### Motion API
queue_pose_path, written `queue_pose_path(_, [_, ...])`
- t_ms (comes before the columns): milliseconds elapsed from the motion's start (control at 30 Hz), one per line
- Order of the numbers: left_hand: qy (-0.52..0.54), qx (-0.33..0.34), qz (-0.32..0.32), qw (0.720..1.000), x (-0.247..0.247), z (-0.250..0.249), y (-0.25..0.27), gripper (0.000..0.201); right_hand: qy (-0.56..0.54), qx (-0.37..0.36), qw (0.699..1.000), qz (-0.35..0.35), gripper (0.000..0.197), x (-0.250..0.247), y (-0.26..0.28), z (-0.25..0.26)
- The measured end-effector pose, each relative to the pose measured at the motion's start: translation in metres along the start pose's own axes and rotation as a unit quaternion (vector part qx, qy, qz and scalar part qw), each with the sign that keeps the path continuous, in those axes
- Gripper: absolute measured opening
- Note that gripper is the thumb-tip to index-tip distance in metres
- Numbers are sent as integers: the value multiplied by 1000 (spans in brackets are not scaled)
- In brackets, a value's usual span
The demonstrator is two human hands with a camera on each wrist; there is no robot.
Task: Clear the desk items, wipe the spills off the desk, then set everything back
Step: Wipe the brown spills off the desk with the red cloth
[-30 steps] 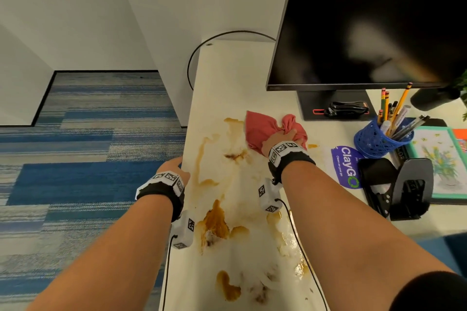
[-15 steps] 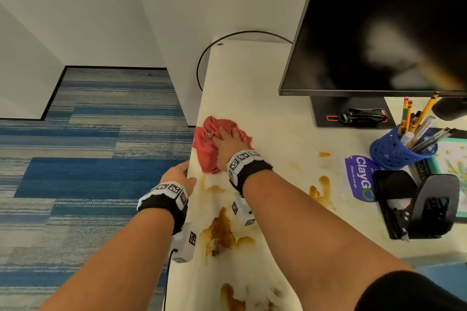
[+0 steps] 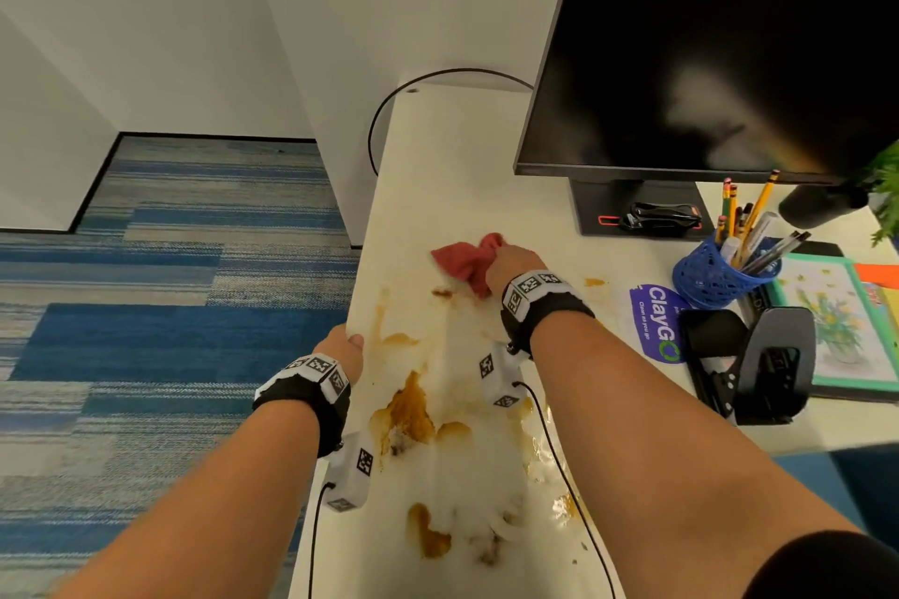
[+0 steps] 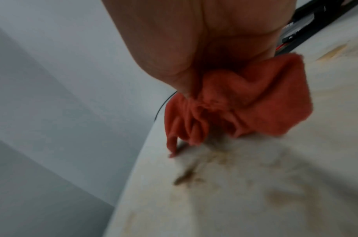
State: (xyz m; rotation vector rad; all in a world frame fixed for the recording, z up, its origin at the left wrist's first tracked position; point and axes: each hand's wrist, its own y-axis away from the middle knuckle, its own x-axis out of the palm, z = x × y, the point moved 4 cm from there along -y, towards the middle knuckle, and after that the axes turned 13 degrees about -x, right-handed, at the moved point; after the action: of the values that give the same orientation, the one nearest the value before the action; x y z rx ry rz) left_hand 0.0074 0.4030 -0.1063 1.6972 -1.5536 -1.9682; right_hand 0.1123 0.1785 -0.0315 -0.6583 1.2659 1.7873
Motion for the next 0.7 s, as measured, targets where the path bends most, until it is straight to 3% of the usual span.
queue_pose_path(133, [-11, -22, 2, 1000, 5, 6, 10, 44, -213, -25, 976, -33, 33, 3, 6, 20])
queue_pose_path(233, [-9, -30, 9, 999, 7, 11, 11, 45, -331, -6, 944, -3, 35, 11, 14, 23])
queue_pose_path(300, [-5, -30, 12, 999, 8, 13, 11, 44, -246, -3, 969, -12, 29, 12, 19, 15])
queue_pose_path(367, [-7, -34, 14, 999, 8, 13, 10, 41, -57, -36, 994, -85, 39, 9, 19, 11])
queue_pose_path(400, [-10, -35, 16, 999, 8, 13, 10, 39, -11, -68, 994, -82, 47, 13, 17, 14])
queue_pose_path(467, [-11, -36, 19, 999, 7, 12, 9, 38, 59, -143, 988, 9, 58, 40, 3, 18])
queue_pose_path(533, [7, -34, 21, 999, 8, 12, 7, 39, 107, -142, 979, 95, 62, 64, -1, 18])
queue_pose_path(700, [43, -31, 26, 998, 11, 12, 3, 45, 202, -110, 971, 68, 69, 70, -15, 22])
